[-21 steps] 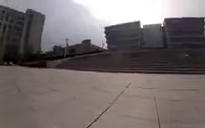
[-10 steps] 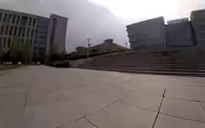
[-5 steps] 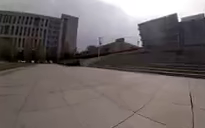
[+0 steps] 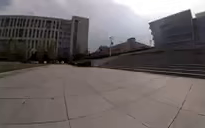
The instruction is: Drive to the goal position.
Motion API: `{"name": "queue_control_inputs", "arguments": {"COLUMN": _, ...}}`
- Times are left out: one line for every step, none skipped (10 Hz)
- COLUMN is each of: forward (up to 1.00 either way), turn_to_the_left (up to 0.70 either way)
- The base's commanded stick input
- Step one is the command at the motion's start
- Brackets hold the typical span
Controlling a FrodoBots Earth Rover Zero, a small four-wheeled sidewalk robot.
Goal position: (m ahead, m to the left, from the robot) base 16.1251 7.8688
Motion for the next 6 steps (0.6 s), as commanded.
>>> {"name": "queue_control_inputs", "arguments": {"forward": 1.00, "turn_to_the_left": 0.27}}
{"name": "queue_control_inputs", "arguments": {"forward": 1.00, "turn_to_the_left": 0.27}}
{"name": "queue_control_inputs", "arguments": {"forward": 1.00, "turn_to_the_left": 0.27}}
{"name": "queue_control_inputs", "arguments": {"forward": 1.00, "turn_to_the_left": 0.27}}
{"name": "queue_control_inputs", "arguments": {"forward": 1.00, "turn_to_the_left": 0.27}}
{"name": "queue_control_inputs", "arguments": {"forward": 1.00, "turn_to_the_left": 0.27}}
